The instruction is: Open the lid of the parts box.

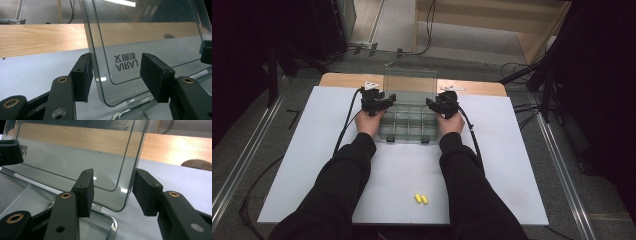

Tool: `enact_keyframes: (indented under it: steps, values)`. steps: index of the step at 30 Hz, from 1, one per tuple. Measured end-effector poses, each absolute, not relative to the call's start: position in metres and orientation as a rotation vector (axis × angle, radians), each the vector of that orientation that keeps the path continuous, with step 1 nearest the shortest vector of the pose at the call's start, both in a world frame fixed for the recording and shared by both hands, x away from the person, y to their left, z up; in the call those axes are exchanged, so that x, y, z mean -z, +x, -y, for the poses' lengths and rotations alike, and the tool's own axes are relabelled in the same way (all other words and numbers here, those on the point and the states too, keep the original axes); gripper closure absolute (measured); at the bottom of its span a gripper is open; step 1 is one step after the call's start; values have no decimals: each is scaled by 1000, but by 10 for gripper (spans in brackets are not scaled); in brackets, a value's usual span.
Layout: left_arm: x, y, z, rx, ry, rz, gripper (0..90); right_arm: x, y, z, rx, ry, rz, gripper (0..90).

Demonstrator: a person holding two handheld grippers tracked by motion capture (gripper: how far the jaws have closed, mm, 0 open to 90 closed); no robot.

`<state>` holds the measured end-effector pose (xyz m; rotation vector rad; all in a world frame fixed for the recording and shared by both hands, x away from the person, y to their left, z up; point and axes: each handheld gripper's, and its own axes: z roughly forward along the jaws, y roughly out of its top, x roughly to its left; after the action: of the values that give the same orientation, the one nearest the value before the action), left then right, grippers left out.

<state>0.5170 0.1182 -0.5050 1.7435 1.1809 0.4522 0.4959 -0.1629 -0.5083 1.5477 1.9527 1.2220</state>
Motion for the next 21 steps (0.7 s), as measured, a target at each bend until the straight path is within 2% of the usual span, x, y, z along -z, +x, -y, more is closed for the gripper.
enact_keyframes:
  steps: [10,12,21]
  values:
    - [505,517,-116,-458,1758,-1185,403,509,497,162,-1212,1555,-1967,454]
    - [505,517,-116,-459,1759,-1185,372,510,497,163,-1216,1570,-1962,436]
    - [506,518,-118,-438,1751,-1193,372,510,498,164,-1221,1581,-1957,425]
